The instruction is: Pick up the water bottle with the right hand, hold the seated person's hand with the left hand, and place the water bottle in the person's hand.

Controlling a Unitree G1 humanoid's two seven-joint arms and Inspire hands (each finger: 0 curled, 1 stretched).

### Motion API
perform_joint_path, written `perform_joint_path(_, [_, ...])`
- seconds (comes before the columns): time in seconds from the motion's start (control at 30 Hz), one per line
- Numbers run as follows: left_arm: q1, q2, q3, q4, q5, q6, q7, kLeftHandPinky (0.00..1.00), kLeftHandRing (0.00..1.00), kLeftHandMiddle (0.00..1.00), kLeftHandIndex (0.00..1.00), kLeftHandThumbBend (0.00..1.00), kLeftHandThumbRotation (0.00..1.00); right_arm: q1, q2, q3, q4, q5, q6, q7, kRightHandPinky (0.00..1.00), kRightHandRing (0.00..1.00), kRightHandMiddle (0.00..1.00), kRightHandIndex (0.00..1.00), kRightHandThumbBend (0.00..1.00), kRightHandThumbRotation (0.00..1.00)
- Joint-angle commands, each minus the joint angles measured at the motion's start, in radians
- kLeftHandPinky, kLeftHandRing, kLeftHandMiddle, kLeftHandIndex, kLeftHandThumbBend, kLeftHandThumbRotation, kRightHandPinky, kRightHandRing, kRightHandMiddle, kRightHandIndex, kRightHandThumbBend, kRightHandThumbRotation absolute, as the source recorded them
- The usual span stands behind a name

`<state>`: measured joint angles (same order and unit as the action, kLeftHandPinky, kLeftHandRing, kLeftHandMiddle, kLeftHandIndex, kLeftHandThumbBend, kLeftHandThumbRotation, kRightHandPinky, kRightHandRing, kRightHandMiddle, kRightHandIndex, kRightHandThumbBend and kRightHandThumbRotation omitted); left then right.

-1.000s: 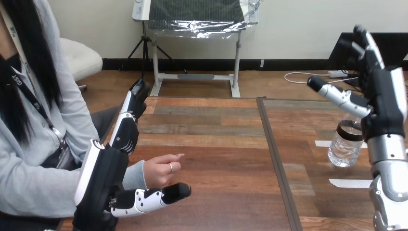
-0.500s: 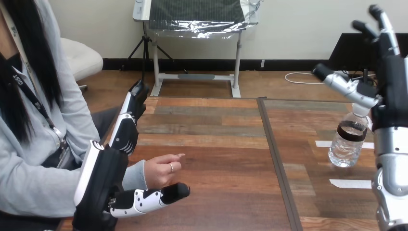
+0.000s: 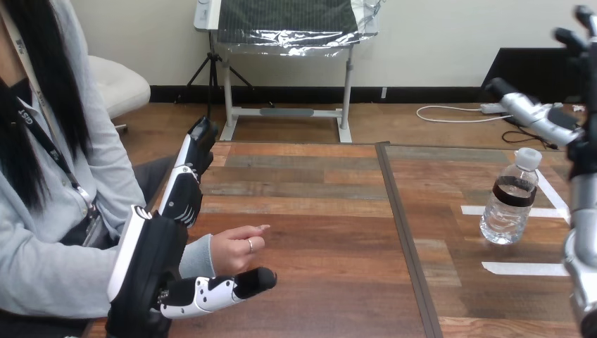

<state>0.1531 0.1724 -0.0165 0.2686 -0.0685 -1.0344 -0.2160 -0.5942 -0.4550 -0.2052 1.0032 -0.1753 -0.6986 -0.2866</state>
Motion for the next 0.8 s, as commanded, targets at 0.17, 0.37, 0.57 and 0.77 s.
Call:
perform_joint_path(0.17, [-0.048, 0.001, 0.001, -0.011, -0.015, -0.006, -0.006, 1.00, 1.00, 1.00, 1.00, 1.00, 0.50, -0.159, -0.058, 0.007, 0.160, 0.001, 0.068, -0.019, 0.92, 0.92, 0.87, 0.95, 1.00, 0.30])
perform_joint_path(0.37, [-0.042, -0.002, 0.004, -0.016, -0.012, -0.008, -0.004, 1.00, 1.00, 1.00, 1.00, 1.00, 0.50, -0.185, -0.068, 0.007, 0.213, 0.008, 0.118, -0.017, 0.95, 0.92, 0.88, 0.95, 1.00, 0.29])
perform_joint_path(0.57, [-0.035, -0.004, 0.003, -0.020, -0.017, -0.006, -0.004, 1.00, 1.00, 1.00, 1.00, 1.00, 0.50, -0.200, -0.080, 0.019, 0.248, -0.006, 0.154, -0.034, 0.91, 0.90, 0.87, 0.95, 1.00, 0.29])
perform_joint_path(0.77, [-0.025, -0.007, 0.010, -0.030, -0.004, -0.009, 0.004, 1.00, 1.00, 1.00, 0.99, 1.00, 0.50, -0.206, -0.088, 0.012, 0.272, 0.004, 0.181, -0.025, 0.89, 0.88, 0.88, 0.96, 1.00, 0.28])
